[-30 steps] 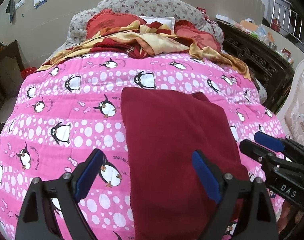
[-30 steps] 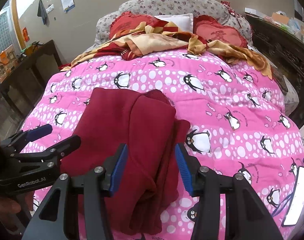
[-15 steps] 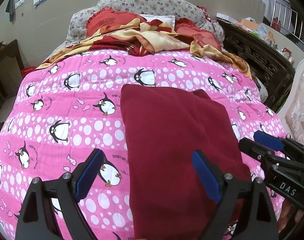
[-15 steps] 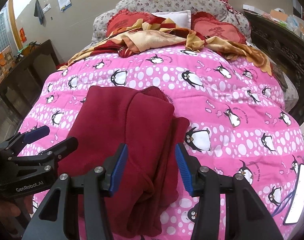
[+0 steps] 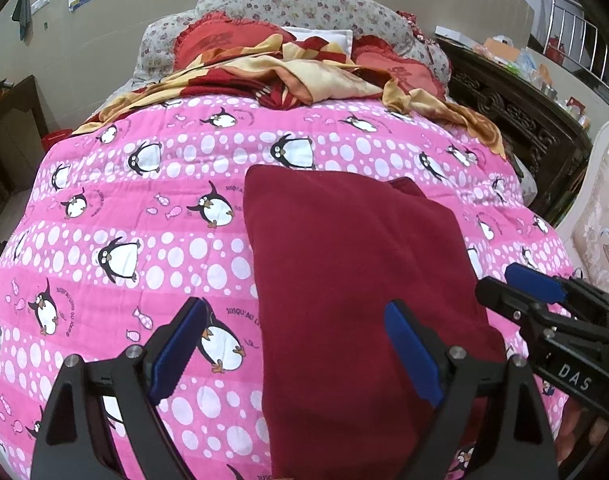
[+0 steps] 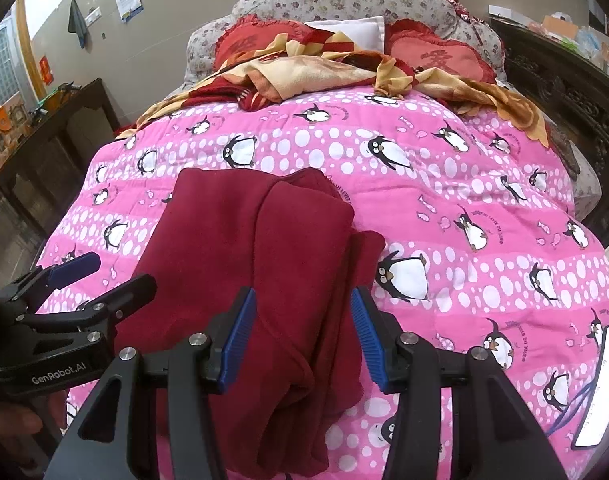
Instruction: Fold small clothes
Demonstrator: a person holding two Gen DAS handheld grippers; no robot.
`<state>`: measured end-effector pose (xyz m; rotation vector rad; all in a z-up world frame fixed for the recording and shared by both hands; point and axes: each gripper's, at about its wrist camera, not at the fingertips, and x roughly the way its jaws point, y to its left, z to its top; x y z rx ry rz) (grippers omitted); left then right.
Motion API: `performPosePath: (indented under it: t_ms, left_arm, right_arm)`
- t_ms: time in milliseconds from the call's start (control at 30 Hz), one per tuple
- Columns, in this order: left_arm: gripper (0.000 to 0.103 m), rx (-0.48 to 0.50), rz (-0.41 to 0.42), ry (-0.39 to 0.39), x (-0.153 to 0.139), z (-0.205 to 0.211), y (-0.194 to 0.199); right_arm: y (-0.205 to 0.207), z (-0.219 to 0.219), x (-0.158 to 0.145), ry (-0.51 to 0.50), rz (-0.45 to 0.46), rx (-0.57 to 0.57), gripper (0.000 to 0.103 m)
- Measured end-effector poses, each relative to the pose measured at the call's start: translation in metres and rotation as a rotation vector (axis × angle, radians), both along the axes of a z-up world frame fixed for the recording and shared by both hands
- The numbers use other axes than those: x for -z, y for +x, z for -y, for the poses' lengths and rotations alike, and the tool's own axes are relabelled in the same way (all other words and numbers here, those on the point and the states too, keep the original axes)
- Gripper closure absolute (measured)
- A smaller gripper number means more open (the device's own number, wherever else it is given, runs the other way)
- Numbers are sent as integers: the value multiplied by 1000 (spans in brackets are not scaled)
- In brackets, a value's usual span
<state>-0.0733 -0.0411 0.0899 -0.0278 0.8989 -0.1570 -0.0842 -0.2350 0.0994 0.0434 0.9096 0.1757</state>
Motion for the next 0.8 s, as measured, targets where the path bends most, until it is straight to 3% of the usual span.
performPosePath:
  t_ms: [800]
  left_arm:
    - [10, 0, -1, 1, 2, -3, 2]
  right_arm:
    - [5, -4, 2, 4, -3, -3, 52]
